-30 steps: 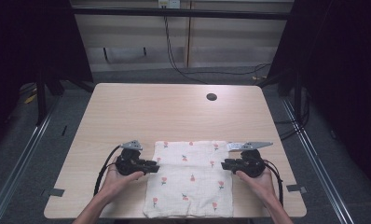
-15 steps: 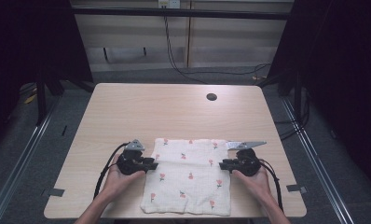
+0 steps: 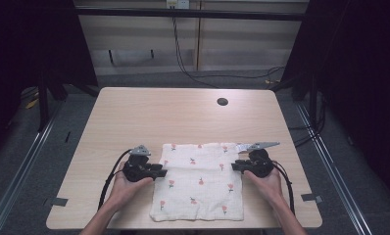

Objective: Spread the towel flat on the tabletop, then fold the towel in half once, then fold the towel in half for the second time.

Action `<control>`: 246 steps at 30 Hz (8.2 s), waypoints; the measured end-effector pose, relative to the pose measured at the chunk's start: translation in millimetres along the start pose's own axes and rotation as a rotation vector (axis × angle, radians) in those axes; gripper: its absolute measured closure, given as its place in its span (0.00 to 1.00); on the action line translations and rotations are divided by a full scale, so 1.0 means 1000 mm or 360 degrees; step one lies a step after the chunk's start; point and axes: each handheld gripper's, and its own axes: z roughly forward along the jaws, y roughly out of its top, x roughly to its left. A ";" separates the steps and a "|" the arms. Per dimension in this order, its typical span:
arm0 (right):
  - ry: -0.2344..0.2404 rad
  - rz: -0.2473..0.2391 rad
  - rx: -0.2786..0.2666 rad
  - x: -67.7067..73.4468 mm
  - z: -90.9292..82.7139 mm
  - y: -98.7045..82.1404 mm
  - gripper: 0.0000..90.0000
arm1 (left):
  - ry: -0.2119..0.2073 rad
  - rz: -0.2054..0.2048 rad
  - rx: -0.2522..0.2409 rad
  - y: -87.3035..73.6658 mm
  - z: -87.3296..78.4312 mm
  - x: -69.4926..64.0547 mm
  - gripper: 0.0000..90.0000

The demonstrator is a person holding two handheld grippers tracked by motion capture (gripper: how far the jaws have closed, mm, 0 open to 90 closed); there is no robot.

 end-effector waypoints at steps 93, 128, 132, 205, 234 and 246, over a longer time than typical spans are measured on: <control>0.0068 0.0017 -0.0103 -0.052 0.018 0.058 0.97 | 0.0148 -0.0132 -0.0186 0.057 0.016 0.058 0.96; 0.0078 -0.0084 -0.0386 -0.036 -0.046 0.108 0.97 | 0.0169 0.0029 -0.0381 0.094 -0.034 0.034 0.96; 0.0113 -0.0093 -0.0397 -0.031 -0.046 0.098 0.97 | 0.0157 0.0028 -0.0360 0.082 -0.029 0.034 0.96; 0.0145 -0.0213 0.0034 0.040 -0.018 -0.025 0.76 | -0.0031 0.0163 0.0046 0.009 0.001 -0.012 0.80; 0.0209 -0.0264 -0.0091 0.073 -0.033 -0.015 0.55 | -0.0026 0.0134 0.0004 0.029 -0.002 -0.014 0.61; 0.0375 -0.0322 -0.0119 0.109 -0.010 0.008 0.57 | -0.0020 0.0073 -0.0044 0.049 0.001 0.012 0.60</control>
